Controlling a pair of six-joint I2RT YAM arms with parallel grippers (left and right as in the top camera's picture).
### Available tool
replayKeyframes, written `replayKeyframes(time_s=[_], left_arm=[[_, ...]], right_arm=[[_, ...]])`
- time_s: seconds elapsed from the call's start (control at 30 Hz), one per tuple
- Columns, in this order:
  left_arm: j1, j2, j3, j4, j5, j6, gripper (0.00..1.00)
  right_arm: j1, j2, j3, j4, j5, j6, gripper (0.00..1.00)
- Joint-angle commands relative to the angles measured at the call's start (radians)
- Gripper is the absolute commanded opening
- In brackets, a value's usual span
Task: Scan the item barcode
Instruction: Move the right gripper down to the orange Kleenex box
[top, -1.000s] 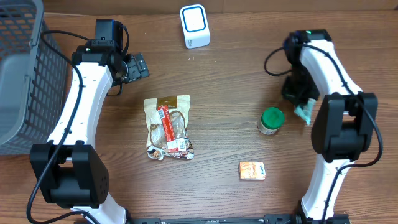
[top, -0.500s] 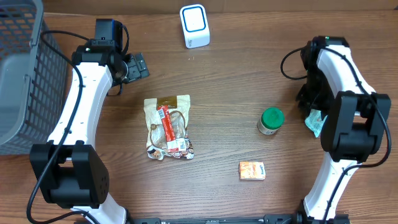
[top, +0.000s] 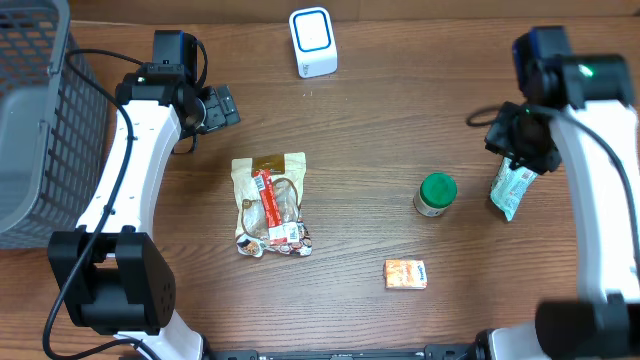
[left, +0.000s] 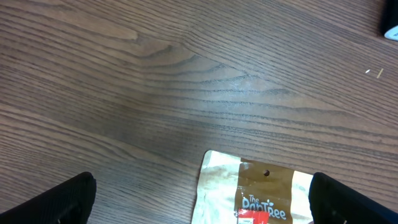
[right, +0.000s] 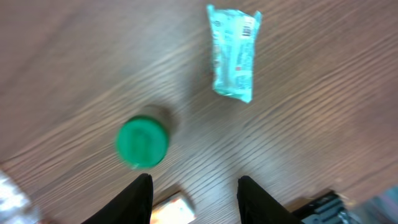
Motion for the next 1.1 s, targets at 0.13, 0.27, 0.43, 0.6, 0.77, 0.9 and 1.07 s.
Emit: replayKeyframes(time_s=[0.13,0.27,0.43,0.6,0.77,0.9,1.07], left_arm=[[-0.003,-0.017,0.022,0.002,0.008,-0.007,1.00],[-0.003,-0.017,0.022,0.002,0.008,-0.007,1.00],[-0.003,-0.017,0.022,0.002,0.008,-0.007,1.00],[-0.003,-0.017,0.022,0.002,0.008,-0.007,1.00],[-0.003,-0.017,0.022,0.002,0.008,-0.007,1.00],[-0.003,-0.017,0.022,0.002,0.008,-0.007,1.00],[-0.003,-0.017,0.022,0.002,0.008,-0.007,1.00]], right_arm=[[0.024,-0.130,-0.018,-0.019,-0.154,0.132,0.50],[0.030,-0.131,-0.096,-0.016,-0.283,0.172,0.44],[0.097,-0.131,-0.299,0.017,-0.296,0.368,0.40],[0.202,-0.130,-0.588,0.150,-0.282,0.589,0.40],[0.307,-0.130,-0.851,0.367,-0.291,0.831,0.41],[0.360,-0.130,-0.988,0.564,-0.327,0.949,0.44],[0.391,-0.130,-1.033,0.697,-0.360,0.999,0.44]])
